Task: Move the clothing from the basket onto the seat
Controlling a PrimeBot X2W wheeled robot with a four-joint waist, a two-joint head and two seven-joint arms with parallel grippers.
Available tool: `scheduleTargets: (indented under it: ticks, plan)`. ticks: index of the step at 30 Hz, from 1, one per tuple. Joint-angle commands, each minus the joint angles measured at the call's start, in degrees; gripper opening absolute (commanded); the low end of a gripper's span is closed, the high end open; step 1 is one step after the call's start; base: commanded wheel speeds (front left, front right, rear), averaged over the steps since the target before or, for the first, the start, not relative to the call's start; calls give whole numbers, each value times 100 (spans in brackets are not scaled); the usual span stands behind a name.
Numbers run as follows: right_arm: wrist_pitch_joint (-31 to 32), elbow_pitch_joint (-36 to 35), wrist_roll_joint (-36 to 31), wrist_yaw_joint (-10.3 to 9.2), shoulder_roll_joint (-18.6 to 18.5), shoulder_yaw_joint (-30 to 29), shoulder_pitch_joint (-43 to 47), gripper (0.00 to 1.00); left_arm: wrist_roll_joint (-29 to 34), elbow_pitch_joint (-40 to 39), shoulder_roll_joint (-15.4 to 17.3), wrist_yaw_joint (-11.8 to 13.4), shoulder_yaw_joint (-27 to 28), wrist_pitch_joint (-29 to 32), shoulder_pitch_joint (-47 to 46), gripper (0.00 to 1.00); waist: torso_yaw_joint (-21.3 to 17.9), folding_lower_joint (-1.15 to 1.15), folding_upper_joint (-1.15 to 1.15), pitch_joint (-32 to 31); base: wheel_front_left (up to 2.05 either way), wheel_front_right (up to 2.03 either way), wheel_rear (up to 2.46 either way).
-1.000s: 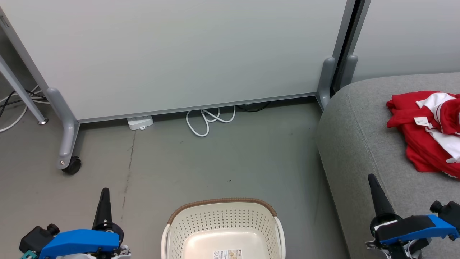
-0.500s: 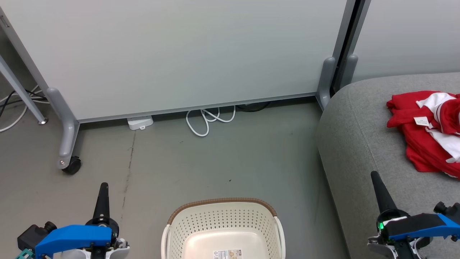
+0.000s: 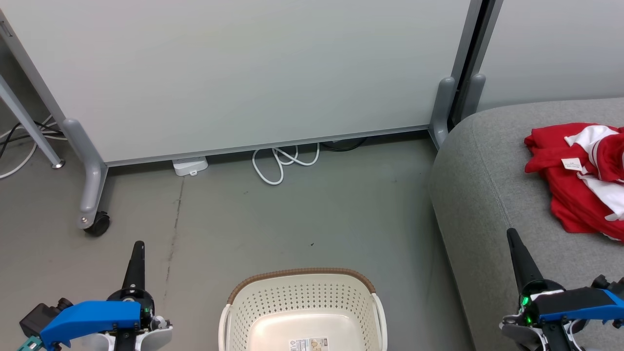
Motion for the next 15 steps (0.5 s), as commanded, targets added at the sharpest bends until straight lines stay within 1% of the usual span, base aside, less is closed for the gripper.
scheduleTargets:
  ticks: [1, 15]
  plan:
    - [37, -33, 171, 4, -16, -22, -114, 0, -123, -58, 10, -12, 32, 42, -118, 0, 0, 0, 0, 0, 0, 0, 0]
    - [149, -20, 875, 4, -17, -76, -149, 0, -703, -117, -19, -13, 119, 205, -167, 0, 0, 0, 0, 4, 0, 0, 0]
